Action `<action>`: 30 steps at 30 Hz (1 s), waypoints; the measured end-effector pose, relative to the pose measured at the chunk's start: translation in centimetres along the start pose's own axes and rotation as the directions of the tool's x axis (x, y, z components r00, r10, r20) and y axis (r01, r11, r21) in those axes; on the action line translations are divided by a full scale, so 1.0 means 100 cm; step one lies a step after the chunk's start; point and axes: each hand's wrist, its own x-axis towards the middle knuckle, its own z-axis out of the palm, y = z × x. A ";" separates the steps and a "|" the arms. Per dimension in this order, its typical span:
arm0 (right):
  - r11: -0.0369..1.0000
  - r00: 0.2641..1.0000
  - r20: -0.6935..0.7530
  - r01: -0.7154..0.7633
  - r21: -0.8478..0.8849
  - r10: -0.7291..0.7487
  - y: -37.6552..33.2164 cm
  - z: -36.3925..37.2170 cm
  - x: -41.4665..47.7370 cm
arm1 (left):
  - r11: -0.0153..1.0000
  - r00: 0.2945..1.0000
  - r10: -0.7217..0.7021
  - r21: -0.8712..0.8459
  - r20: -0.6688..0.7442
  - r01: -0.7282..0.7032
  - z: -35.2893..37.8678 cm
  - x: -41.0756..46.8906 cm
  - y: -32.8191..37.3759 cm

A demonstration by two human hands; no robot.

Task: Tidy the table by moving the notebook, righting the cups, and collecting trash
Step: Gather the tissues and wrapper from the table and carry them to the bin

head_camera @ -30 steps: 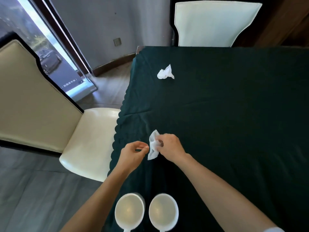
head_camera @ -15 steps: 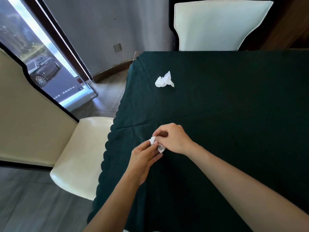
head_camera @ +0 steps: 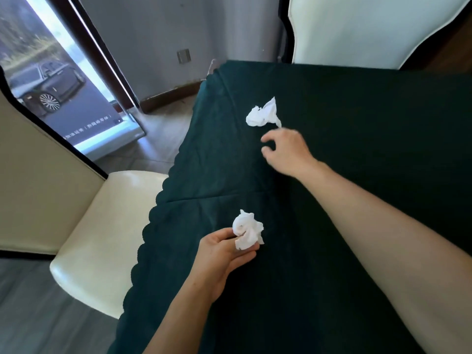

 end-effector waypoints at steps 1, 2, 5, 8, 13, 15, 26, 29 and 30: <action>0.999 1.000 0.003 -0.006 -0.052 0.007 0.004 0.002 0.011 | 1.000 1.000 -0.001 0.003 0.008 0.001 0.001 0.001 0.001; 0.995 0.999 0.021 -0.024 -0.092 0.026 0.006 0.005 0.022 | 1.000 1.000 -0.003 0.005 0.017 0.003 0.001 0.001 0.001; 0.987 0.990 0.082 -0.108 -0.119 0.119 0.010 0.012 0.043 | 1.000 0.999 -0.005 0.005 0.037 0.004 -0.002 0.003 0.000; 0.987 0.987 0.014 -0.160 -0.031 0.161 0.007 0.014 0.049 | 1.000 0.999 -0.005 -0.018 0.034 0.005 -0.001 0.002 -0.001; 0.970 0.961 -0.229 -0.102 0.220 0.153 -0.007 0.002 0.020 | 1.000 0.998 -0.026 -0.011 -0.056 0.025 0.004 -0.002 0.002; 0.945 0.962 -0.230 -0.069 0.319 0.148 -0.017 -0.014 -0.002 | 1.000 0.992 -0.018 -0.003 -0.121 0.017 0.006 -0.009 0.002; 0.800 1.000 0.024 -0.023 0.599 0.012 -0.062 -0.125 -0.172 | 0.986 0.984 0.141 0.108 -0.112 -0.129 0.038 -0.106 0.046; 0.768 0.999 -0.010 -0.018 0.641 0.032 -0.077 -0.158 -0.235 | 0.983 0.982 0.176 0.071 -0.075 -0.171 0.051 -0.157 0.050; 0.765 0.999 -0.020 -0.016 0.644 0.038 -0.082 -0.167 -0.257 | 0.981 0.981 0.189 0.063 -0.045 -0.186 0.056 -0.174 0.050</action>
